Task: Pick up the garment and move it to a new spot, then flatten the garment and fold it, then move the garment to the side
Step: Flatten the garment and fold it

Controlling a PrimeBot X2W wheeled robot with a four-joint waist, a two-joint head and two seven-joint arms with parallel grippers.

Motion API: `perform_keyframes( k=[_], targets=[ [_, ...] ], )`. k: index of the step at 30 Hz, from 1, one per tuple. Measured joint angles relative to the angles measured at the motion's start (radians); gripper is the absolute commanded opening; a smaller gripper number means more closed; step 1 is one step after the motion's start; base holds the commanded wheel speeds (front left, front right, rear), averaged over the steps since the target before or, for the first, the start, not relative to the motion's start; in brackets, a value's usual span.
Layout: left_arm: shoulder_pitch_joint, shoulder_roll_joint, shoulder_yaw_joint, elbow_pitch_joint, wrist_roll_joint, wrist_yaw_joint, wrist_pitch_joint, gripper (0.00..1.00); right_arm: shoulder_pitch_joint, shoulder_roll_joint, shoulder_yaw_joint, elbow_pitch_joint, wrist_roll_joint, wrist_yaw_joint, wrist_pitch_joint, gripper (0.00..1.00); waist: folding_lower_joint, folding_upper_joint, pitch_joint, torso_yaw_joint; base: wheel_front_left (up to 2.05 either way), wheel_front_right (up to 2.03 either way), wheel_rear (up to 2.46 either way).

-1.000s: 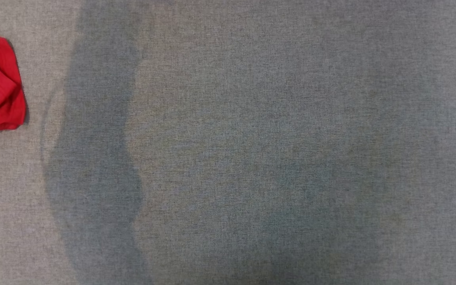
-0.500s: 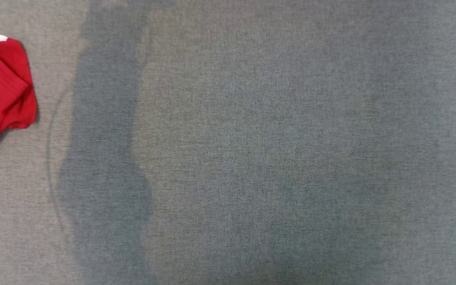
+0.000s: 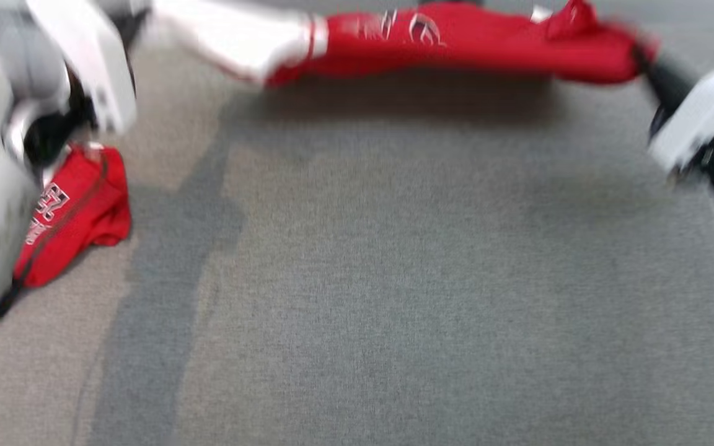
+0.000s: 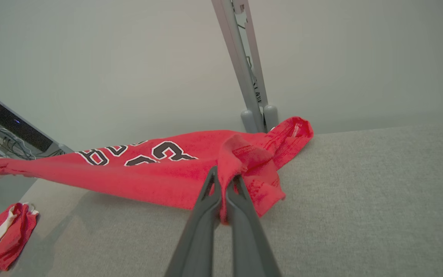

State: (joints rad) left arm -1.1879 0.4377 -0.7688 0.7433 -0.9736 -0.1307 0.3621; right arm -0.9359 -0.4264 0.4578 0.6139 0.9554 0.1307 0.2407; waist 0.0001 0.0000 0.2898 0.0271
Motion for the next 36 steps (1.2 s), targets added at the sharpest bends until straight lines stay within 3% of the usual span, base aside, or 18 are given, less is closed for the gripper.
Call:
perform_keyframes(
  k=[5, 10, 11, 17, 22, 27, 36],
  targets=[
    [0.228, 0.112, -0.033, -0.169, -0.098, 0.004, 0.126, 0.0, 0.204, -0.07, 0.049, -0.097, 0.065, 0.0, 0.133, 0.0, 0.0, 0.0, -0.104, -0.006, 0.0, 0.0, 0.0],
    [0.447, 0.224, -0.057, -0.422, -0.183, 0.082, 0.242, 0.0, 0.386, -0.138, 0.026, -0.214, 0.104, 0.0, 0.251, 0.0, 0.0, 0.0, -0.177, -0.008, 0.0, 0.0, 0.0],
    [0.447, 0.224, -0.057, -0.422, -0.183, 0.082, 0.242, 0.0, 0.386, -0.138, 0.026, -0.214, 0.104, 0.0, 0.251, 0.0, 0.0, 0.0, -0.177, -0.008, 0.0, 0.0, 0.0],
    [0.651, 0.373, -0.116, -0.766, -0.245, 0.154, 0.354, 0.0, 0.62, -0.219, -0.081, -0.397, 0.093, 0.0, 0.339, 0.0, -0.0001, 0.0, -0.209, 0.004, 0.0, 0.0, 0.0],
    [0.747, 0.465, -0.136, -0.958, -0.288, 0.215, 0.4, 0.0, 0.844, -0.245, -0.206, -0.539, 0.075, 0.0, 0.457, 0.0, -0.0001, 0.0, -0.215, 0.012, 0.0, 0.0, 0.0],
    [0.791, 0.519, -0.138, -1.072, -0.315, 0.261, 0.418, 0.0, 1.022, -0.218, -0.336, -0.669, 0.016, 0.0, 0.61, 0.0, -0.0001, 0.0, -0.213, 0.009, 0.0, 0.0, 0.0],
    [0.774, 0.556, -0.113, -1.124, -0.346, 0.291, 0.464, 0.0, 1.11, -0.024, -0.541, -0.877, -0.124, 0.0, 0.835, 0.0, -0.0001, 0.0, -0.196, -0.002, 0.0, 0.0, 0.0]
  ],
)
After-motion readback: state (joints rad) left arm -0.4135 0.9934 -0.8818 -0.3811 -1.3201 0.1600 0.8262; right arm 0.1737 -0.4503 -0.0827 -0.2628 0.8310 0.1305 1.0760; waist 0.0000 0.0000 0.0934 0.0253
